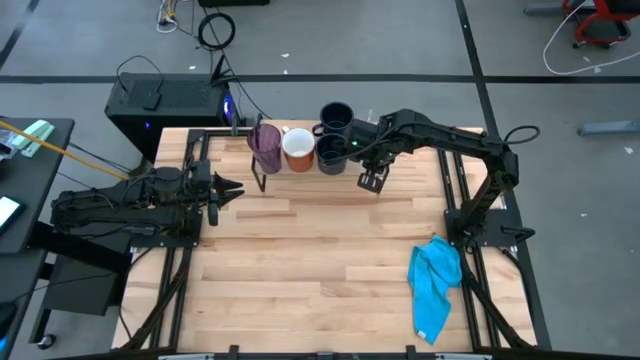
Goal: Stack small to large cups/mugs on shelf
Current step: Put the transparent mug on the shelf
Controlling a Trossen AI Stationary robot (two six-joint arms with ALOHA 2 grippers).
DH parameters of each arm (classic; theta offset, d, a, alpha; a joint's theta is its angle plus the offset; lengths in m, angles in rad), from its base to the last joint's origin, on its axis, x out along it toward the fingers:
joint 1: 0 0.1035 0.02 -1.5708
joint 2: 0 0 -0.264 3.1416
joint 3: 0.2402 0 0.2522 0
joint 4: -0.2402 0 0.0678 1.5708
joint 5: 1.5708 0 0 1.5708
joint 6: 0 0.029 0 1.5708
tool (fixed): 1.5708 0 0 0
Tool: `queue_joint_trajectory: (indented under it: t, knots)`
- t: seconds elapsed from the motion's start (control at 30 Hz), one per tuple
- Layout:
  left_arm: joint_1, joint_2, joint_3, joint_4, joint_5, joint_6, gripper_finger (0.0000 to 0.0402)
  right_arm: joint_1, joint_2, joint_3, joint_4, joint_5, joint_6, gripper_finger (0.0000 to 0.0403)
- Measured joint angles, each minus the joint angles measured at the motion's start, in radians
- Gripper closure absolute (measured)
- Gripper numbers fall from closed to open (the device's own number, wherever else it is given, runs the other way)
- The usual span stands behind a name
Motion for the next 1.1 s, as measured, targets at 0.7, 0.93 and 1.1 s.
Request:
queue_joint_trajectory:
  t: [0.7,0.93,1.1]
  knots:
    - [0.0,0.0,0.0,-0.009,0.0,-0.002,0.0292,-0.004,0.0,-0.015,0.025,-0.004,-0.016,0.035]
    - [0.0,0.0,0.0,-0.01,0.0,-0.002,0.0292,-0.004,0.0,-0.015,0.03,-0.001,-0.016,0.0332]
    - [0.0,0.0,0.0,-0.011,0.0,-0.002,0.0292,-0.004,0.0,-0.015,0.03,0.028,-0.016,0.0331]
